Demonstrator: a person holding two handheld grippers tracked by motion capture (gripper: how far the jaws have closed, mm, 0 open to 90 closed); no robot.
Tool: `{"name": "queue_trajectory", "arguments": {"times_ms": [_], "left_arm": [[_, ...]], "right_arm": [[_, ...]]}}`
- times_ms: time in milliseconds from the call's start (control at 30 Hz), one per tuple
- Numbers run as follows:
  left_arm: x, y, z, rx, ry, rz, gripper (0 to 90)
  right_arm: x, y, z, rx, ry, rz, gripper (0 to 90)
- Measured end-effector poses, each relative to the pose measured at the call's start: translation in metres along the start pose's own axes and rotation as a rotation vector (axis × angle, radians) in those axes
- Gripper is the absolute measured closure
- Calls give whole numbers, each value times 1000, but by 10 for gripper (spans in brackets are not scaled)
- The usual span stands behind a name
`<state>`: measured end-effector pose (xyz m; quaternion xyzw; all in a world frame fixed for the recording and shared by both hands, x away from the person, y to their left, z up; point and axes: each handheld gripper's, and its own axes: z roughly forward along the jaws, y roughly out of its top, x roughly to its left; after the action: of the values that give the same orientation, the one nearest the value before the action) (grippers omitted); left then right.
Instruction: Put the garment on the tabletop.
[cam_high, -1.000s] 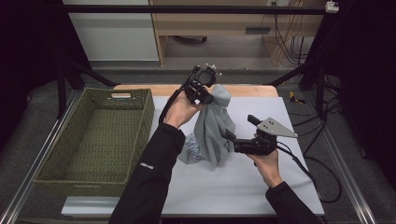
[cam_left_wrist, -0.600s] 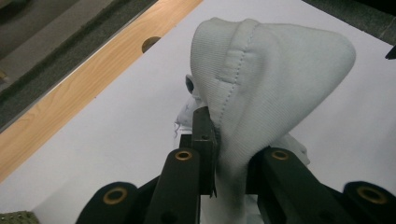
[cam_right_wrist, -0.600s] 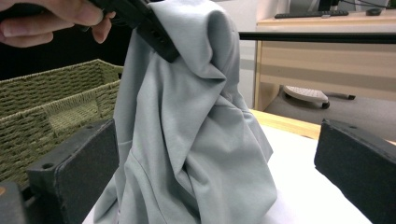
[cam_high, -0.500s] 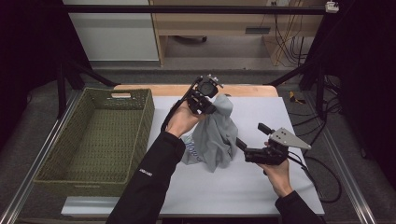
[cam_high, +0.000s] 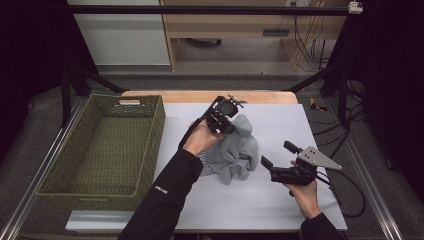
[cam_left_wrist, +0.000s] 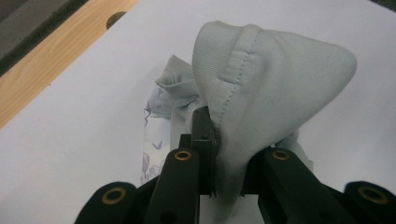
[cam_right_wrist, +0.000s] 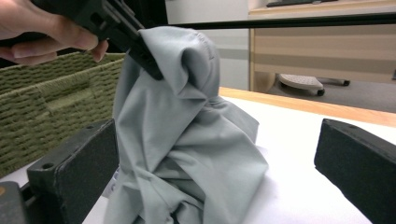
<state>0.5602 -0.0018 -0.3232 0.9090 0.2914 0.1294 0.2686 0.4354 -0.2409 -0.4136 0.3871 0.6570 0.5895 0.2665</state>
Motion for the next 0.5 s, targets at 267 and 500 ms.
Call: {"name": "queue_trajectory", "arguments": {"times_ms": [267, 500], "left_arm": [[-1, -6, 8, 1, -27, 7, 691], [-3, -4, -9, -83, -21, -7, 425]], "right_arm": [[-4, -7, -4, 11, 2, 6, 4], [-3, -7, -4, 12, 6, 11, 4]]}}
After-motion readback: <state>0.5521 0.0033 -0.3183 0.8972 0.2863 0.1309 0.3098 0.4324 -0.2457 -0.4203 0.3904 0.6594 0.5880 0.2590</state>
